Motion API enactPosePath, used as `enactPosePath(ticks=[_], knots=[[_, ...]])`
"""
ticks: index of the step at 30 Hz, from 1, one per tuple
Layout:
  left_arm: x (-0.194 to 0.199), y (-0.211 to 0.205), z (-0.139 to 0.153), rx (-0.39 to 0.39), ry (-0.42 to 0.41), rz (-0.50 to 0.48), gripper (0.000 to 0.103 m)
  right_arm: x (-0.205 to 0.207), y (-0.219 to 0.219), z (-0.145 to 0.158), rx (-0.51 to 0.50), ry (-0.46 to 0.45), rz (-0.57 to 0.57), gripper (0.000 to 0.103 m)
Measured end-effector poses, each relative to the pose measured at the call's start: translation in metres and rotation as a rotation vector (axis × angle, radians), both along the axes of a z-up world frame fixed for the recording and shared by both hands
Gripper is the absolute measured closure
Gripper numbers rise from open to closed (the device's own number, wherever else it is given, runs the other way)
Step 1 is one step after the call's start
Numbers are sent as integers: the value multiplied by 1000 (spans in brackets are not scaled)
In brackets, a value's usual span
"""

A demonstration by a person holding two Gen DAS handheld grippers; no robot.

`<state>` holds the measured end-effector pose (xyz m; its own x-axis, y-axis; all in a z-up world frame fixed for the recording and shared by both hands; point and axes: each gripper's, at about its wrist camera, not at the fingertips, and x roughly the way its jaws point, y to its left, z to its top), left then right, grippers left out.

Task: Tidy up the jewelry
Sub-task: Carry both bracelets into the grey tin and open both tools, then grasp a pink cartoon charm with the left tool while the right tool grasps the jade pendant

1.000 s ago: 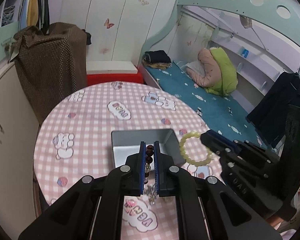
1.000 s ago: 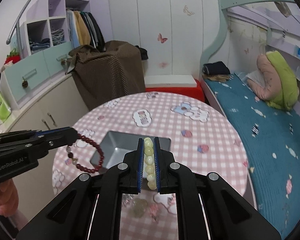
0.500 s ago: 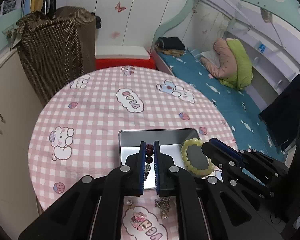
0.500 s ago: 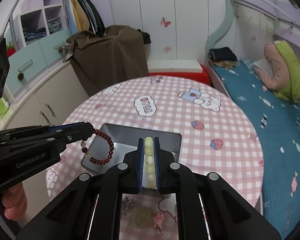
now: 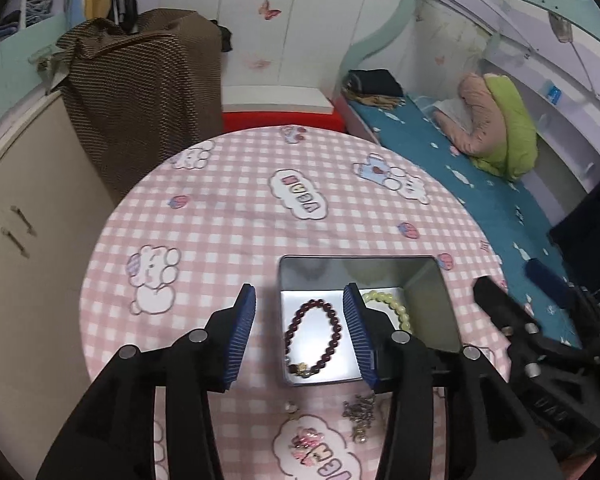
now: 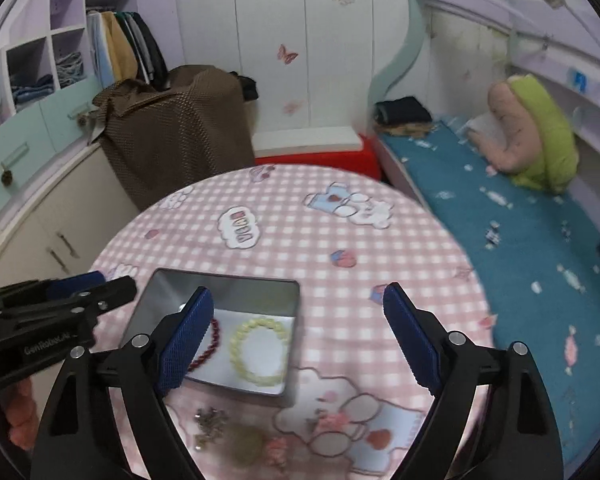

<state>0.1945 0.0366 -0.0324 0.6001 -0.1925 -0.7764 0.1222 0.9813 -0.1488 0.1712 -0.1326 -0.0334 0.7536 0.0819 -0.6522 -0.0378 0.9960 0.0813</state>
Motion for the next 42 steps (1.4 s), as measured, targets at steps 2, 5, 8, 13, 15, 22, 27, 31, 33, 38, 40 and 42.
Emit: enactPosePath(ticks=[2, 5, 8, 13, 15, 22, 27, 31, 33, 38, 40, 42], knots=[[-1, 2, 0, 1, 3, 6, 59, -1, -2, 1, 1, 0, -4, 19], [-7, 2, 0, 4, 1, 9, 59, -4, -3, 0, -5, 7, -4, 19], [-12, 1, 0, 7, 2, 7, 59, -7, -2, -1, 3, 14, 1, 19], [-20, 1, 2, 5, -5, 2, 59, -18, -3, 1, 5, -6, -8, 19], [-23, 2, 2, 7, -7, 2, 59, -22, -4, 2, 9, -11, -10, 19], [-40, 4, 1, 8, -9, 8, 59, -41, -4, 4, 11, -23, 0, 19], [-55, 8, -6, 5, 2, 21, 56, -55, -1, -1, 10, -17, 17, 19], [-64, 11, -13, 12, 19, 29, 56, -61, 2, -11, 3, 6, 31, 19], [-69, 11, -19, 17, 31, 23, 56, -64, 5, -19, 6, 24, 44, 19], [-78, 12, -33, 22, 66, 16, 56, -69, 12, -40, 7, 79, 73, 19], [-83, 13, -39, 22, 76, 10, 56, -71, 16, -47, 6, 98, 90, 19], [-86, 13, -45, 19, 88, 4, 56, -72, 19, -54, 2, 112, 104, 19]])
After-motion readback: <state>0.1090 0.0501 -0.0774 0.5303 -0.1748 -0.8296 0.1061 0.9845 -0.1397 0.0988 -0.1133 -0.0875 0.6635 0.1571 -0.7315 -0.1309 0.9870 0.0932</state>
